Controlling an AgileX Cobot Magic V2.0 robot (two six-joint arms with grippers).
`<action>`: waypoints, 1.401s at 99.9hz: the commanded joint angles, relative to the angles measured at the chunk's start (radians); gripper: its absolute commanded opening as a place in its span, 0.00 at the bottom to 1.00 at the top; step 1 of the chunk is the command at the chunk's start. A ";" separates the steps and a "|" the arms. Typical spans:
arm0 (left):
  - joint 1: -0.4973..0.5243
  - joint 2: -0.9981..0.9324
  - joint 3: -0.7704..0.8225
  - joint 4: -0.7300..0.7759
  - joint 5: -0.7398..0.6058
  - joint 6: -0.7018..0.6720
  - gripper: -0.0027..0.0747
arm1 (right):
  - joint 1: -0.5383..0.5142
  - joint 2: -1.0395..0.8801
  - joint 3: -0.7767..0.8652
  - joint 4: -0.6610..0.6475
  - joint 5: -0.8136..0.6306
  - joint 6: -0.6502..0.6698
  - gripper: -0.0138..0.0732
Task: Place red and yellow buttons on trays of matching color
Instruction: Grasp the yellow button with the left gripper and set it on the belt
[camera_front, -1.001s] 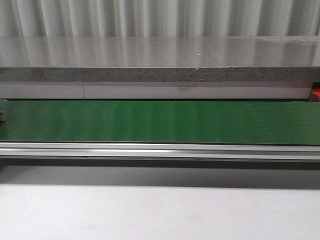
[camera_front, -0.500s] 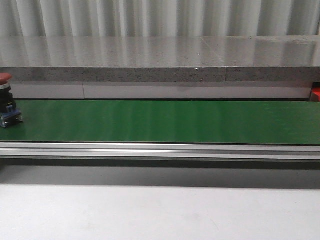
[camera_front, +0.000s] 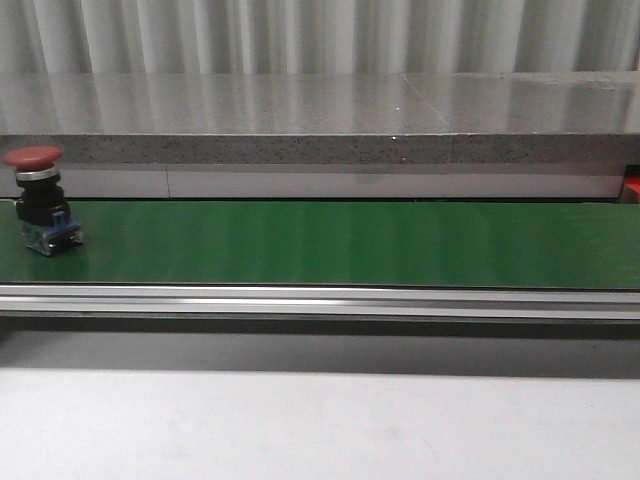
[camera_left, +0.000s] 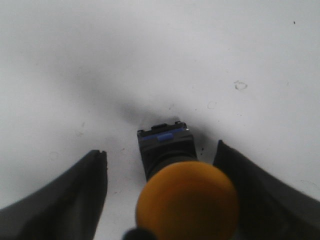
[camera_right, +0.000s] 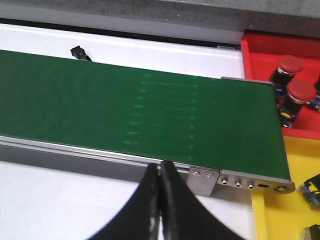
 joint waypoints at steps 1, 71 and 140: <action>0.003 -0.057 -0.030 -0.017 -0.034 -0.012 0.45 | 0.000 0.002 -0.027 -0.011 -0.076 -0.013 0.08; -0.018 -0.332 -0.010 -0.006 0.049 0.237 0.31 | 0.000 0.002 -0.027 -0.011 -0.076 -0.013 0.08; -0.178 -0.418 0.258 0.048 0.002 0.261 0.32 | 0.000 0.002 -0.027 -0.011 -0.077 -0.013 0.08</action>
